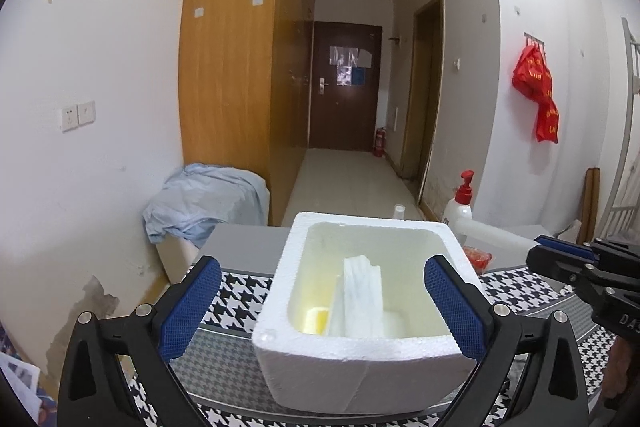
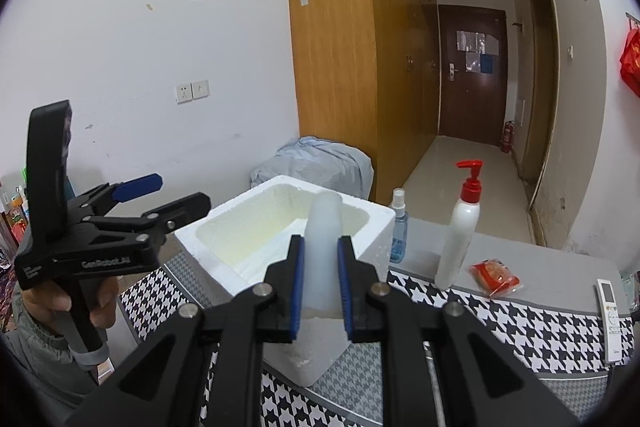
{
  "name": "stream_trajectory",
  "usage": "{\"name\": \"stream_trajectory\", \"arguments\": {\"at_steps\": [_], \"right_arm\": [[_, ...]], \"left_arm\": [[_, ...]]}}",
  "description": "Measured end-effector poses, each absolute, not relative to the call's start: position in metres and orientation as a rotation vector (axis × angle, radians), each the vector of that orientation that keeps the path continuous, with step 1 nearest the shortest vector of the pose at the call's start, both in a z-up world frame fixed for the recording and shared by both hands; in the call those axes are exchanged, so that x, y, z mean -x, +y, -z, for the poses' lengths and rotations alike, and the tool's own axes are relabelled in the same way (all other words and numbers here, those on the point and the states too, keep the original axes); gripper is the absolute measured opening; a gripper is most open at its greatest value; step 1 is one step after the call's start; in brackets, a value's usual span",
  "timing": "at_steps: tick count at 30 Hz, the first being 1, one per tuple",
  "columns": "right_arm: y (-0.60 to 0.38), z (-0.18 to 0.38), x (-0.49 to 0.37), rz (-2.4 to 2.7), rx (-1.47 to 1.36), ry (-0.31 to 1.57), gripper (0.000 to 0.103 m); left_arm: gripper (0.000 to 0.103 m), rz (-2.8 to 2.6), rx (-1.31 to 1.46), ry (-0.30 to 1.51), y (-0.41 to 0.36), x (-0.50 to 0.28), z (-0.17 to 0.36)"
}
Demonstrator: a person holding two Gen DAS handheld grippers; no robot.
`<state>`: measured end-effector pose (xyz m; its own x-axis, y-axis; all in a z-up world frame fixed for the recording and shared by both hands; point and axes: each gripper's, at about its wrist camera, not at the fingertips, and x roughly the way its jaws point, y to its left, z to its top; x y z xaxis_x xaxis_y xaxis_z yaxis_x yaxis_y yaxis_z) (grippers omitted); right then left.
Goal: Organize soft objects
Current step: 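Lower the white foam roll into the foam box and open the right tool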
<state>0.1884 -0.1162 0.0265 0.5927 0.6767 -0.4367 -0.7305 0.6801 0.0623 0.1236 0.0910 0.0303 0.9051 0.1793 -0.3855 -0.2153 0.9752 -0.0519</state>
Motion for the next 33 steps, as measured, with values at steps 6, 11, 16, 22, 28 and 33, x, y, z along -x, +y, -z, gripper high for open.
{"name": "stream_trajectory", "arguments": {"at_steps": [6,11,16,22,28,33], "right_arm": [[-0.104,-0.025,-0.189,-0.83,0.141,0.449,0.02],[-0.091,-0.025,-0.188,-0.85,0.154,0.452,0.02],[-0.078,-0.025,-0.188,-0.863,0.168,0.459,0.02],[-0.065,-0.025,-0.187,-0.875,0.184,0.459,0.02],[-0.057,-0.022,-0.19,-0.893,0.181,0.467,0.02],[-0.049,-0.02,-0.194,-0.898,0.191,0.477,0.02]], "left_arm": [[0.102,-0.213,0.1,0.381,0.096,-0.116,-0.03],[0.102,-0.246,0.082,0.373,0.101,-0.108,-0.028],[0.102,-0.24,0.094,0.368,0.109,-0.1,-0.026],[0.102,-0.265,0.097,0.356,0.115,-0.092,-0.023],[0.102,-0.287,0.087,0.358,0.118,-0.084,-0.018],[0.102,-0.292,0.09,0.366,0.122,-0.078,-0.016]]}}
